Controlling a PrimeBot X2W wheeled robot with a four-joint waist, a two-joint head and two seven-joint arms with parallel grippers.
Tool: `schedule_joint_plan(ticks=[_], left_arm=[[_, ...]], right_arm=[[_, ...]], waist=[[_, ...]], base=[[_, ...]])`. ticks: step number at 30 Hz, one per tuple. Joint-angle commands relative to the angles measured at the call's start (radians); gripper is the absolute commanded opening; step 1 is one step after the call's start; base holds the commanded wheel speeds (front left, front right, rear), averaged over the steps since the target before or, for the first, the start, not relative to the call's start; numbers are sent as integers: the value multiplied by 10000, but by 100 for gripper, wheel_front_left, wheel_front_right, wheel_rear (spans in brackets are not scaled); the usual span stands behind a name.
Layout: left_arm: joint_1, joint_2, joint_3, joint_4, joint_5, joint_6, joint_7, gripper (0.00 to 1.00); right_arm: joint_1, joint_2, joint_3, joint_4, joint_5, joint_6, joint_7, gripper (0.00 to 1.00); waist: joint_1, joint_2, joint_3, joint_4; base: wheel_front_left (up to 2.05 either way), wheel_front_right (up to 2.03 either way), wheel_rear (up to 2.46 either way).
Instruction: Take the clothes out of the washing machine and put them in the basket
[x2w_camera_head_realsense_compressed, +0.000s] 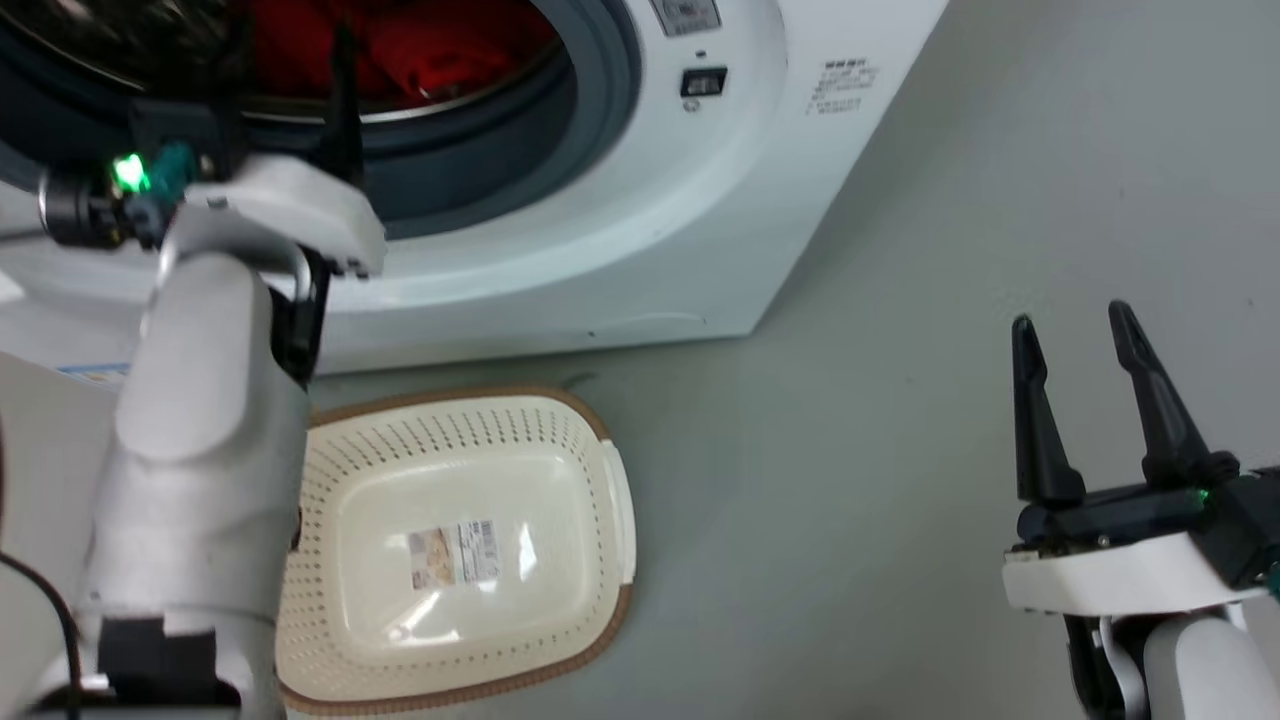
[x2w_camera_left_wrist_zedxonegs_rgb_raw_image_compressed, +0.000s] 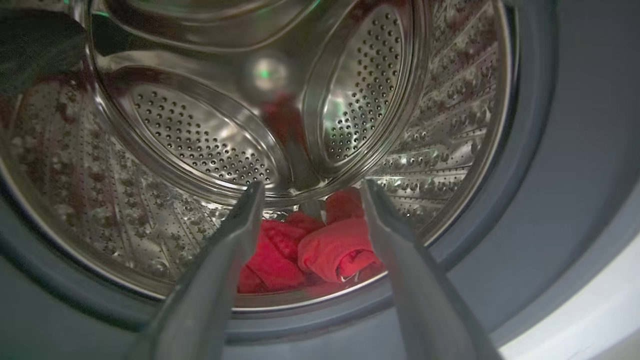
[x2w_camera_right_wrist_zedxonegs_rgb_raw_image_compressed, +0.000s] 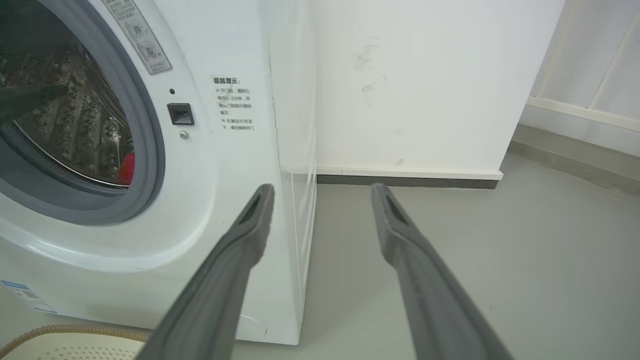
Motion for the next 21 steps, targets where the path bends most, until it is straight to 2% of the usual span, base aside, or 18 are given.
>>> schedule_joint_plan(ticks=[1, 11, 17, 21], left_arm=[[-450, 76, -89, 297, 78, -43, -27, 100], [-4077, 907, -616, 2755, 319, -290, 314, 100], [-5768, 1205, -1314, 3745, 165, -368, 1545, 100], [-6714, 1296, -2090, 4167, -469, -373, 2615, 100]], right_arm=[[-284, -6, 6, -58, 82, -5, -25, 100], [-1376, -1, 34, -308, 589, -3, -25, 100], [-1697, 0, 4, -421, 868, -5, -25, 100], [-1831, 0, -13, -470, 984, -3, -25, 100]], waist=[[-3, 0, 975, -536], [-3, 0, 2832, -1095], [-3, 0, 3555, -1293], [-3, 0, 3944, -1321]], base=[[0, 0, 0], [0, 0, 0], [0, 0, 0], [0, 0, 0]])
